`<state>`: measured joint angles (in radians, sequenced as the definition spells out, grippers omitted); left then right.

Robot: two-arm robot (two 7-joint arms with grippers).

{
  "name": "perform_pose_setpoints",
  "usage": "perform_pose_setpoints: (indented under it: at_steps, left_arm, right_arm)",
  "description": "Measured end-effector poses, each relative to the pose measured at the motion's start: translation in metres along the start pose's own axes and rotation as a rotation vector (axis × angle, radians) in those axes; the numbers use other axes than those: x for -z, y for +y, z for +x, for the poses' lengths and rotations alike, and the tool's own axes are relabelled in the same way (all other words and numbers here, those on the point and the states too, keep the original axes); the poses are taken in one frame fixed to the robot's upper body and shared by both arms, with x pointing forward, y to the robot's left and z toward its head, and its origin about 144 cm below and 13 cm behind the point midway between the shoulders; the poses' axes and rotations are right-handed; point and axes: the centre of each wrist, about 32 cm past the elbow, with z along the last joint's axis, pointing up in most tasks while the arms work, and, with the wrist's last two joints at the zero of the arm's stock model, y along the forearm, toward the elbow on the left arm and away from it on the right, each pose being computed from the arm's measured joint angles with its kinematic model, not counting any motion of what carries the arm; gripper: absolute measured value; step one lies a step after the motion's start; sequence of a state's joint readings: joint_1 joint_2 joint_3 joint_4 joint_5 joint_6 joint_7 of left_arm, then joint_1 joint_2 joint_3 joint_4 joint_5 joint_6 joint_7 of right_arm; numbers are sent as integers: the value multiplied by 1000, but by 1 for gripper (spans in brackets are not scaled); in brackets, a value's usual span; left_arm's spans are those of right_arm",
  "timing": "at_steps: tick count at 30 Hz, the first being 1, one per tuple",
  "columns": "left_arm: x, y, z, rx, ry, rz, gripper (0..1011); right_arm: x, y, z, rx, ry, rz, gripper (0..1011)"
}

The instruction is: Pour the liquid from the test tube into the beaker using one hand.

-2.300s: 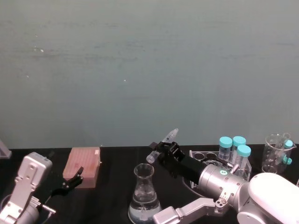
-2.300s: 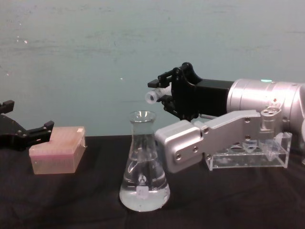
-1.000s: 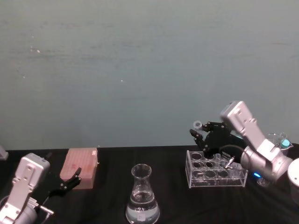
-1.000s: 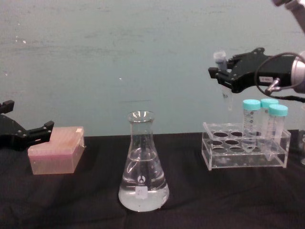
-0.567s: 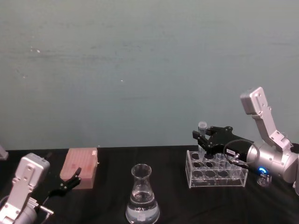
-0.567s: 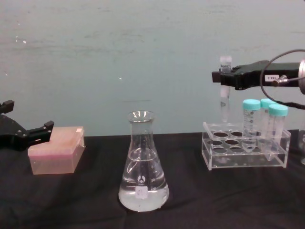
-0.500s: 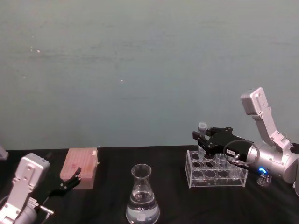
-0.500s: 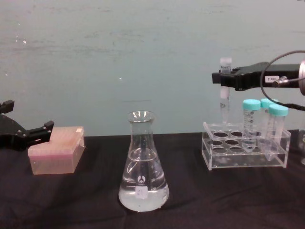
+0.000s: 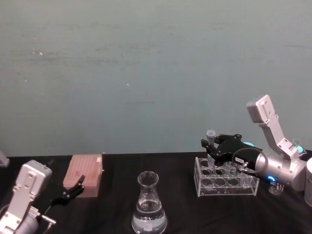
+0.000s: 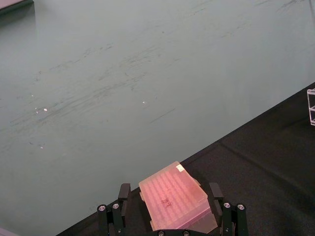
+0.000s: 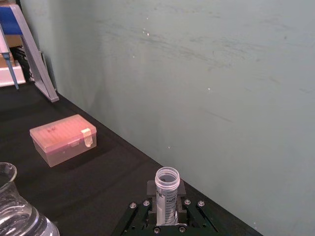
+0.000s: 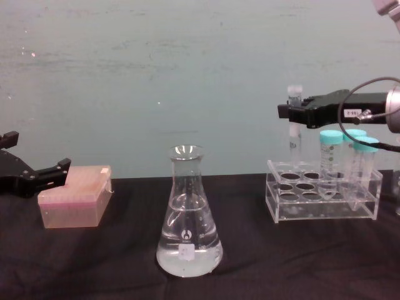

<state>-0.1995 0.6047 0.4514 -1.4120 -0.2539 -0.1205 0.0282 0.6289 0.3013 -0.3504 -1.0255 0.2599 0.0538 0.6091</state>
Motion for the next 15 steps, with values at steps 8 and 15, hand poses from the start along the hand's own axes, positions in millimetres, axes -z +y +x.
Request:
perform_pose_setpoints:
  at_steps: [8,15]
  left_arm:
    - [0,0,0,0,0,0,1000]
    - [0,0,0,0,0,0,1000]
  right_arm:
    - [6,10,2,-9,-1,-20,216]
    - [10,15,3,-14,-5,-34,216]
